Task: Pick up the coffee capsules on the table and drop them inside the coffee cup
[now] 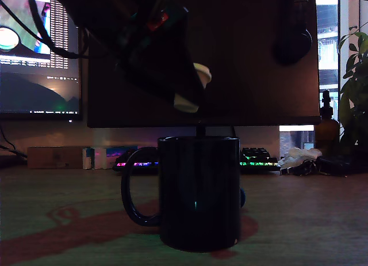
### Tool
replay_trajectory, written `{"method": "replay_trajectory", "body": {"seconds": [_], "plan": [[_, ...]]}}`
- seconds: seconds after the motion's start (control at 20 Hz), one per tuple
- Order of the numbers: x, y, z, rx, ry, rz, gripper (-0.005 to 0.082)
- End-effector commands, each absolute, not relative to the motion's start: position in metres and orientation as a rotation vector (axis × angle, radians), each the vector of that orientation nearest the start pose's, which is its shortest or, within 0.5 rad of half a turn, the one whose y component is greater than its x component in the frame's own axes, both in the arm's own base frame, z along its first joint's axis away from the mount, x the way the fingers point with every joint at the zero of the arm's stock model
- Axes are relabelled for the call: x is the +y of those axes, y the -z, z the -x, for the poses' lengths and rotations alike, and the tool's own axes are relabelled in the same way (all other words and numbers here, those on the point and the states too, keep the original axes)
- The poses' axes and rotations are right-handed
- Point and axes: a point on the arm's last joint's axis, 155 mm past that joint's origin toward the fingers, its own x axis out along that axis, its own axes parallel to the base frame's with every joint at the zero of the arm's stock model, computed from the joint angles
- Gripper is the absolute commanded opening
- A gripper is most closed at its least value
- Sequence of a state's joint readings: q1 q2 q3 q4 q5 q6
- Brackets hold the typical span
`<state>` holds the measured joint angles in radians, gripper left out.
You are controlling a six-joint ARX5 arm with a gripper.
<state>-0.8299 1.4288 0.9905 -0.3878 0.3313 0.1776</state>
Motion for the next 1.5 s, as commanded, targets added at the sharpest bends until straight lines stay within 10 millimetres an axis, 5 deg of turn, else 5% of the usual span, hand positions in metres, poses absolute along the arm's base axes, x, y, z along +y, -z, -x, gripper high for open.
{"method": "replay_trajectory", "body": {"seconds": [0.0,0.45,0.65,1.25,1.45], "plan": [[-0.334,-0.142,-0.222,0.736,1.172,-0.356,0.0246],[-0.333,-0.14,-0.22,0.76,1.163,-0.343,0.0256],[-0.333,-0.139,-0.218,0.774,1.165,-0.327,0.0694],[-0.332,-0.14,-0.218,0.788,1.16,-0.322,0.0684],[-0.332,-0.158,-0.218,0.8,1.158,-0.323,0.0465]]}}
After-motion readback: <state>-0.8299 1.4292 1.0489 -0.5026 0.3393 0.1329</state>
